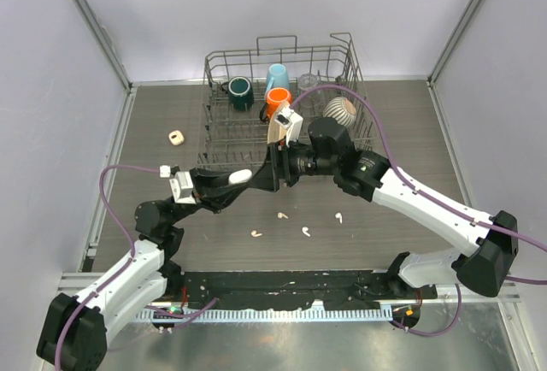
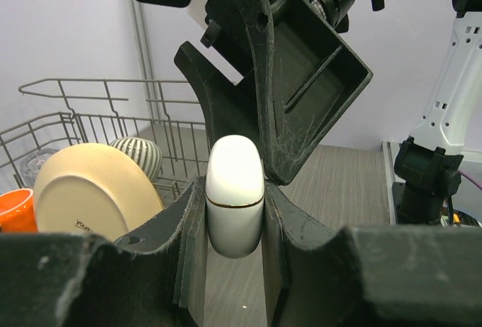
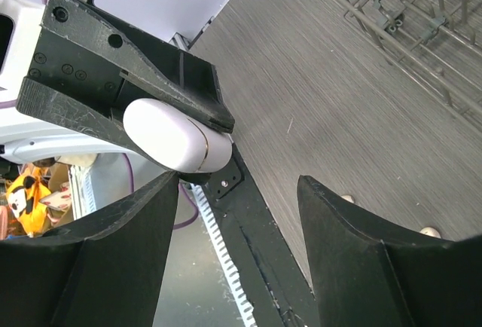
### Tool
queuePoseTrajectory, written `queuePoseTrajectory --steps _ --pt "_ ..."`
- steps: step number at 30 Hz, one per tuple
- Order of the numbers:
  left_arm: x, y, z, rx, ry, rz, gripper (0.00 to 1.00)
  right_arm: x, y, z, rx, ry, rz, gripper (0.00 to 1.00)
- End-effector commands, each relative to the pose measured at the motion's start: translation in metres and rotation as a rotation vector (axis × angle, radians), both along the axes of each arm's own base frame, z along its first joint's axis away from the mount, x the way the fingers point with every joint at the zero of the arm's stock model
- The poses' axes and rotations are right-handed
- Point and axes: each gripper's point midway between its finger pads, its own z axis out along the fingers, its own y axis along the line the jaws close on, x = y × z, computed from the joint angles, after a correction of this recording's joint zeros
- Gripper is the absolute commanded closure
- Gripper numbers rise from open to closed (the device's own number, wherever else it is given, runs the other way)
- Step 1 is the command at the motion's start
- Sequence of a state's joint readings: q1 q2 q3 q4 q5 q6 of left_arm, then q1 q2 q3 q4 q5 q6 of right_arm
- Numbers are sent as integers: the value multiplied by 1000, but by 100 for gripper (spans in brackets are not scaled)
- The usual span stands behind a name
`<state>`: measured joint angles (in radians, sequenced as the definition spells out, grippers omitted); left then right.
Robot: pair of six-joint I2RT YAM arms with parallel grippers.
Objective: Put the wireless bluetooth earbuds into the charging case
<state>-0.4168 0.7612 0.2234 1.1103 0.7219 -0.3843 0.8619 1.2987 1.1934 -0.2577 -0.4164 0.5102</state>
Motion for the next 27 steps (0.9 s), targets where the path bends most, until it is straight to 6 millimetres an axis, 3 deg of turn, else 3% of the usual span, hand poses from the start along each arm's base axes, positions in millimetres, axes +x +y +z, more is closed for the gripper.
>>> queuePoseTrajectory --steps 1,6,15,27 --pt "-11 -1 22 -12 -97 -32 100 6 8 35 95 -43 -23 31" --pt "-19 -5 14 28 -89 -85 100 7 14 50 153 -12 -22 31" --pt "-27 -5 10 44 -98 -112 100 26 16 49 182 68 -78 30" --pt "-21 4 3 10 -91 -27 100 32 11 69 311 120 -65 30"
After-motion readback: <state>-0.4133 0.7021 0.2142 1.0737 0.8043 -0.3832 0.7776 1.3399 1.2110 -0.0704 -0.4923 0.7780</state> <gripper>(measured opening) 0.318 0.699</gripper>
